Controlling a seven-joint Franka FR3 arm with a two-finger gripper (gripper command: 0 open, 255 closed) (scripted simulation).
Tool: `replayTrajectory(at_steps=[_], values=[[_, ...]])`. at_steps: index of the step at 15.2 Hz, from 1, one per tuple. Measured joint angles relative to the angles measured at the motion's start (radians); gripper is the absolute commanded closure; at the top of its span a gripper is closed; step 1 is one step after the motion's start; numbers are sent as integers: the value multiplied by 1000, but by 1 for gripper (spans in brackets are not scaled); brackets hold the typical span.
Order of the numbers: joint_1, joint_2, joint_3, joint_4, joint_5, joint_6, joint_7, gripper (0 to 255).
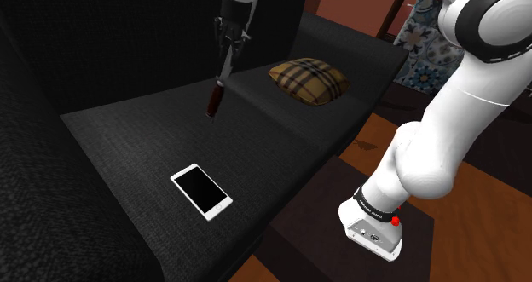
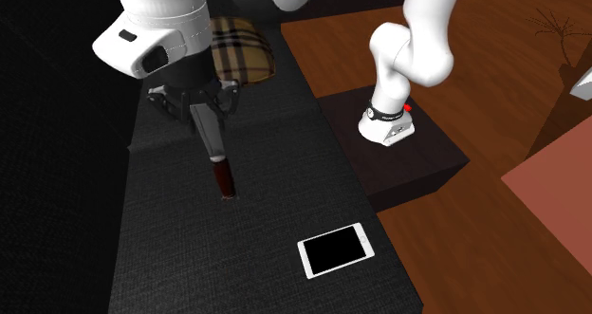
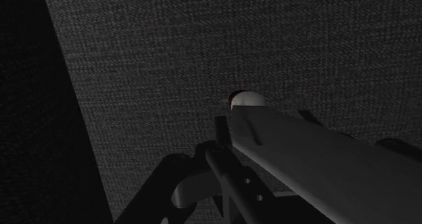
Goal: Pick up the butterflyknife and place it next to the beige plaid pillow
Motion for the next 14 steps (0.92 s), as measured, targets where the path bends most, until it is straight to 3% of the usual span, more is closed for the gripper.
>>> replayTrajectory(at_steps=[7, 14], values=[[-72, -92, -74, -113, 9, 28, -147, 255], [-84, -99, -87, -200, 9, 109, -170, 255]])
